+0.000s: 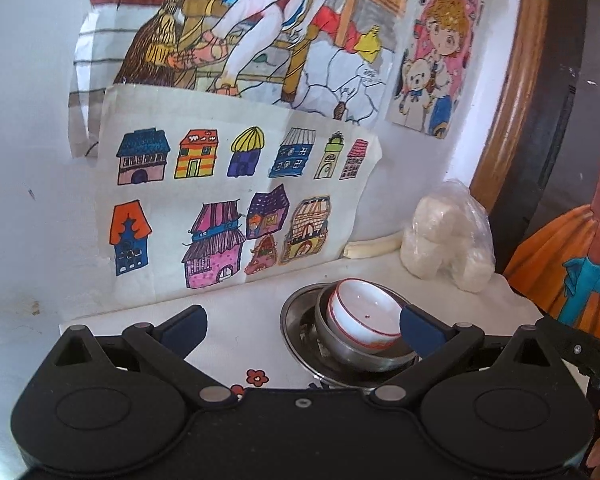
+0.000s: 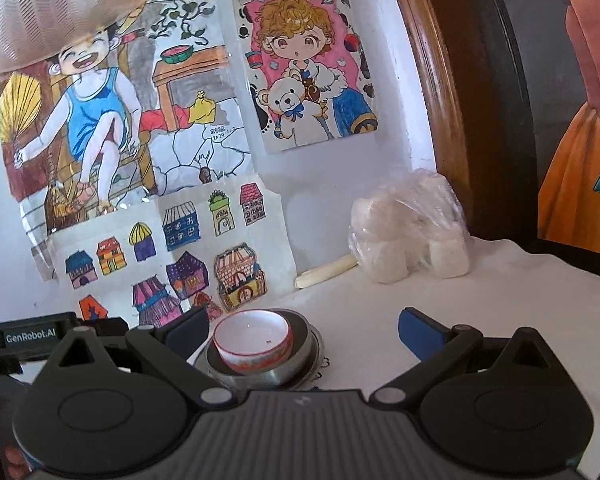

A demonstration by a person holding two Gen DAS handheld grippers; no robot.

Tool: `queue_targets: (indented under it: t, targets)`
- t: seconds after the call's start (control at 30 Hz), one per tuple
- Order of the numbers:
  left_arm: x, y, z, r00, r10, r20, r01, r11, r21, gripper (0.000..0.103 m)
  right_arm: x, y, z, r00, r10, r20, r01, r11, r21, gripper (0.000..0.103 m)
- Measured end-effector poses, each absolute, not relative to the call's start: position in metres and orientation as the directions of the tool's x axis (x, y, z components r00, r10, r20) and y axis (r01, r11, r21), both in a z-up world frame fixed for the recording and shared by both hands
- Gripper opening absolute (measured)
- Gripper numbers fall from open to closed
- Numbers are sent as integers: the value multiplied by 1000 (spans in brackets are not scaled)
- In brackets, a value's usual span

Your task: Organize plates and bowls

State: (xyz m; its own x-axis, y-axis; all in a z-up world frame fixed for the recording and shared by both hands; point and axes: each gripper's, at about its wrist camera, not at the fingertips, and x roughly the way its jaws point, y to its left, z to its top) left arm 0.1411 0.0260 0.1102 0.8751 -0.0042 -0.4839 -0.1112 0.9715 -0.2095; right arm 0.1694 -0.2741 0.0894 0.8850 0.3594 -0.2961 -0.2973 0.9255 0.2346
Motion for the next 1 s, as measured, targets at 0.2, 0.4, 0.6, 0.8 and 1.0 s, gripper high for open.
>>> queue_targets:
  t: [0.2,0.4,0.6,0.8,1.0]
  targets:
    - [121,20,109,883,-5,-469,-91,979,-181,102,147,-278,88,894,343,-287,-287,932,219,103]
    - [100,14,102,889,-4,-459,-79,984,-161,102,126,-283,82,897,333,-290,-278,936,215,103]
    - [73,10,93,899,-2,-438,-76,984,-160,102,107,-287,69,898,323,-299,-264,939,222,103]
    - [50,5,81,906,6,-424,-71,988,-139,102,87,-287,52,908,290,-302,-241,952,189,103]
    - [36,2,68,904,19,-428,-81,989,-127,102,69,-286,37,912,278,-301,-238,957,164,103]
